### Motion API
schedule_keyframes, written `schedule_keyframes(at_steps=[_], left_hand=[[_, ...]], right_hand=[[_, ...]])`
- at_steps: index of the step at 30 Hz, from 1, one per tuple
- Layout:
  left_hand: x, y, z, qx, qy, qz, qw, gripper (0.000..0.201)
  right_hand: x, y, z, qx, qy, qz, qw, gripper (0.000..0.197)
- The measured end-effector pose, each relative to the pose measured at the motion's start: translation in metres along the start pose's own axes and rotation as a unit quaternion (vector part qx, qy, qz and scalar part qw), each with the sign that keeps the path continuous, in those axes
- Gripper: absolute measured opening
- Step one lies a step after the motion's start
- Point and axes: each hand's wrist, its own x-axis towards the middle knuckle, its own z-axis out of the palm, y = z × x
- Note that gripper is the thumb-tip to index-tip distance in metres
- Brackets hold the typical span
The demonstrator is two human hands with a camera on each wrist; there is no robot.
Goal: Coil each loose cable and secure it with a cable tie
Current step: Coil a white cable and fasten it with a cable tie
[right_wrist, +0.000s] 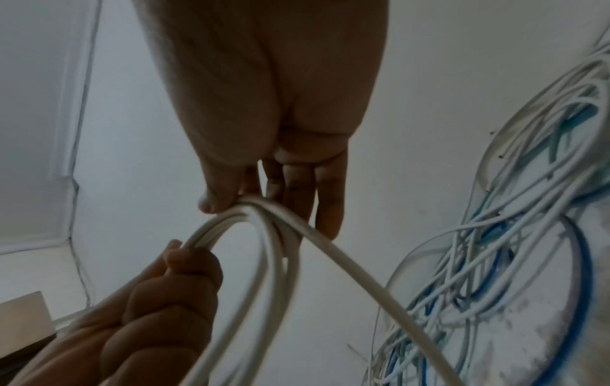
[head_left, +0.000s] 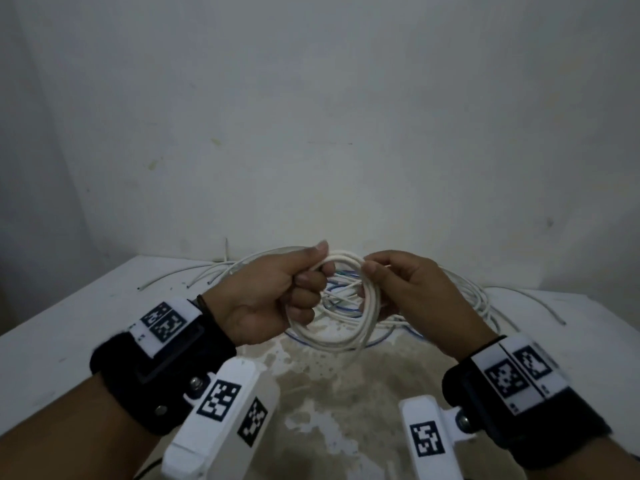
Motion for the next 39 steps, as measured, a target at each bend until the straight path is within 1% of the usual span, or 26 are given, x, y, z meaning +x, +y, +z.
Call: schedule_keyframes(at_steps=[2, 4, 6, 7, 8, 10, 12, 13, 14, 16, 17, 19, 21, 24, 26, 29, 30, 31, 32, 33, 34, 35, 36, 37, 38, 39], left_hand=[[0.0, 0.007, -0.003, -0.037, 0.024, 0.027, 0.999, 0.027], [0.001, 0.015, -0.007, -0.069, 0.047, 0.055, 0.995, 0.029], [0.002, 0.025, -0.011, -0.104, 0.059, 0.086, 0.989, 0.03], [0.002, 0.03, -0.014, -0.119, 0.062, 0.099, 0.986, 0.031], [0.0, 0.035, -0.017, -0.13, 0.063, 0.109, 0.984, 0.031], [-0.005, 0.045, -0.024, -0.149, 0.061, 0.118, 0.98, 0.03], [-0.012, 0.053, -0.029, -0.16, 0.052, 0.113, 0.979, 0.024], [-0.015, 0.056, -0.031, -0.16, 0.052, 0.109, 0.98, 0.022], [-0.017, 0.057, -0.032, -0.158, 0.058, 0.107, 0.98, 0.022], [-0.016, 0.057, -0.036, -0.161, 0.088, 0.116, 0.976, 0.027], [-0.015, 0.056, -0.039, -0.167, 0.106, 0.126, 0.972, 0.031], [-0.012, 0.056, -0.046, -0.187, 0.131, 0.15, 0.962, 0.035], [-0.011, 0.058, -0.054, -0.215, 0.146, 0.171, 0.95, 0.033], [-0.012, 0.061, -0.065, -0.228, 0.158, 0.195, 0.941, 0.028], [-0.013, 0.062, -0.07, -0.215, 0.17, 0.21, 0.938, 0.025], [-0.014, 0.061, -0.074, -0.19, 0.178, 0.225, 0.939, 0.03], [-0.014, 0.06, -0.073, -0.179, 0.176, 0.226, 0.941, 0.03], [-0.014, 0.057, -0.072, -0.168, 0.172, 0.222, 0.945, 0.03], [-0.013, 0.055, -0.07, -0.156, 0.166, 0.213, 0.95, 0.03], [-0.012, 0.052, -0.067, -0.144, 0.159, 0.201, 0.956, 0.029], [-0.011, 0.048, -0.064, -0.132, 0.153, 0.189, 0.961, 0.029], [-0.01, 0.044, -0.06, -0.12, 0.148, 0.178, 0.965, 0.028], [-0.009, 0.041, -0.057, -0.109, 0.145, 0.171, 0.968, 0.028], [-0.007, 0.037, -0.054, -0.101, 0.142, 0.165, 0.971, 0.029], [-0.005, 0.033, -0.051, -0.095, 0.138, 0.159, 0.973, 0.03], [-0.003, 0.029, -0.047, -0.089, 0.137, 0.154, 0.974, 0.03]], right_hand=[[-0.003, 0.005, 0.003, 0.02, 0.003, 0.026, 0.999, 0.017], [-0.007, 0.007, 0.011, 0.058, -0.018, 0.049, 0.997, 0.022], [-0.01, 0.007, 0.021, 0.094, -0.037, 0.062, 0.993, 0.021], [-0.01, 0.009, 0.025, 0.088, -0.03, 0.057, 0.994, 0.019], [-0.009, 0.012, 0.028, 0.067, -0.011, 0.05, 0.996, 0.016], [-0.006, 0.018, 0.026, -0.009, 0.052, 0.022, 0.998, 0.011], [-0.003, 0.024, 0.016, -0.098, 0.129, -0.003, 0.987, 0.005], [-0.003, 0.026, 0.011, -0.126, 0.158, 0.002, 0.979, 0.009], [-0.003, 0.03, 0.008, -0.144, 0.171, 0.016, 0.974, 0.016], [-0.006, 0.034, 0.007, -0.182, 0.154, 0.048, 0.97, 0.023], [-0.008, 0.036, 0.009, -0.205, 0.135, 0.049, 0.968, 0.021], [-0.013, 0.04, 0.016, -0.24, 0.094, 0.02, 0.966, 0.013], [-0.017, 0.038, 0.022, -0.277, 0.059, -0.001, 0.959, 0.01], [-0.023, 0.037, 0.023, -0.355, 0.01, 0.003, 0.935, 0.024], [-0.026, 0.041, 0.019, -0.403, 0.036, 0.001, 0.914, 0.029], [-0.025, 0.048, 0.009, -0.461, 0.117, -0.047, 0.879, 0.02], [-0.023, 0.043, 0.007, -0.48, 0.141, -0.039, 0.865, 0.022], [-0.021, 0.043, 0.005, -0.493, 0.14, -0.044, 0.858, 0.025], [-0.021, 0.034, 0.006, -0.521, 0.129, -0.029, 0.844, 0.021], [-0.019, 0.031, 0.006, -0.549, 0.109, -0.037, 0.828, 0.005], [-0.019, 0.025, 0.01, -0.56, 0.091, -0.02, 0.823, 0.021], [-0.019, 0.026, 0.014, -0.586, 0.07, -0.035, 0.807, 0.037], [-0.019, 0.022, 0.018, -0.595, 0.063, -0.06, 0.799, 0.041], [-0.019, 0.015, 0.022, -0.607, 0.059, -0.101, 0.786, 0.038], [-0.022, -0.001, 0.027, -0.612, 0.029, -0.097, 0.784, 0.031], [-0.023, -0.009, 0.03, -0.626, -0.005, -0.104, 0.773, 0.028]])
